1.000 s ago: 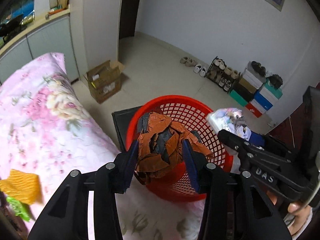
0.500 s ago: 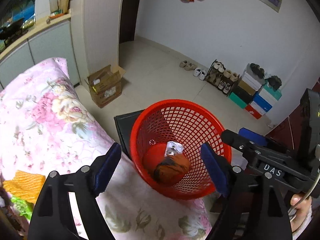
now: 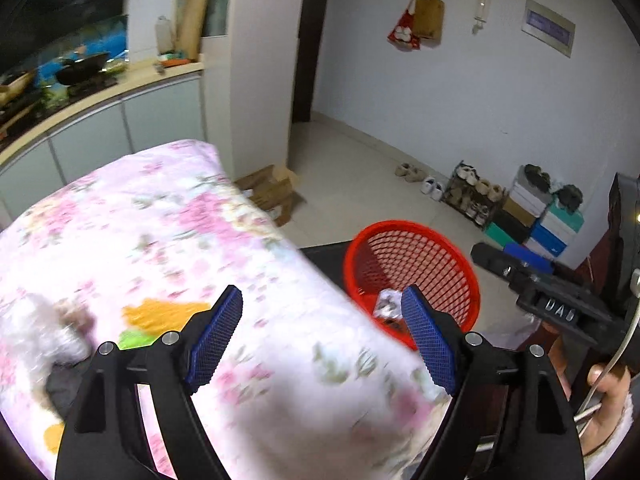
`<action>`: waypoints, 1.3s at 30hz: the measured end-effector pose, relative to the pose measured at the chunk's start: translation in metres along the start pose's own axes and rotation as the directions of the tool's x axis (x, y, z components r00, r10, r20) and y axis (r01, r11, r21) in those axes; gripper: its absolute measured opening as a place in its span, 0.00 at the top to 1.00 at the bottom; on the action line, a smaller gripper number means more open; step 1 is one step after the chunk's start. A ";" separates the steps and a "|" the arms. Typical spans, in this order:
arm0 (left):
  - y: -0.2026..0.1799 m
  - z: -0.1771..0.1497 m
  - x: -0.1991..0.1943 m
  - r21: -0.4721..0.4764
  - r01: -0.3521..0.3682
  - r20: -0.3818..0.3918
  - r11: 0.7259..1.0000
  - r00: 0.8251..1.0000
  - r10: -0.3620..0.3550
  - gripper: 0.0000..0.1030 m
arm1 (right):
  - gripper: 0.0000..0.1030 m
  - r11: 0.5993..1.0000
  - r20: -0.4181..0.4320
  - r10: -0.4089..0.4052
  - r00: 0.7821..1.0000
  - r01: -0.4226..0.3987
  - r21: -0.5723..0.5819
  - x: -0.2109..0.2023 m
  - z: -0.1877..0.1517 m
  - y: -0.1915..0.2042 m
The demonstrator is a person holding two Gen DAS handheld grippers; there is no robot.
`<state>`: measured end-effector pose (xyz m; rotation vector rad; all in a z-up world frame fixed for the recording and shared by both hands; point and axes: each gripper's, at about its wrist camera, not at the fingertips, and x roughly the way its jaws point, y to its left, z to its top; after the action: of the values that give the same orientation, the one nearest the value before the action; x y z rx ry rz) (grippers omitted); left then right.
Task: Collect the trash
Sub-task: 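Grasp the black plastic bag with the left tool while the right tool grasps the yellow mesh sleeve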
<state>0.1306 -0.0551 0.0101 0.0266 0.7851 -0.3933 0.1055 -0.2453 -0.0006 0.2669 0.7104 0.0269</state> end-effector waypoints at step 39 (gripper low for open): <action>0.170 -0.075 -0.047 -0.251 -0.227 -0.044 0.941 0.974 0.224 0.60 | 0.26 0.974 -0.120 0.149 0.982 -0.166 -0.151 0.026 -0.036 0.112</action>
<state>0.1095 0.1306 -0.0313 -0.1207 0.8322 -0.0724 0.1092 -0.1253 -0.0156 0.1672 0.7891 0.2509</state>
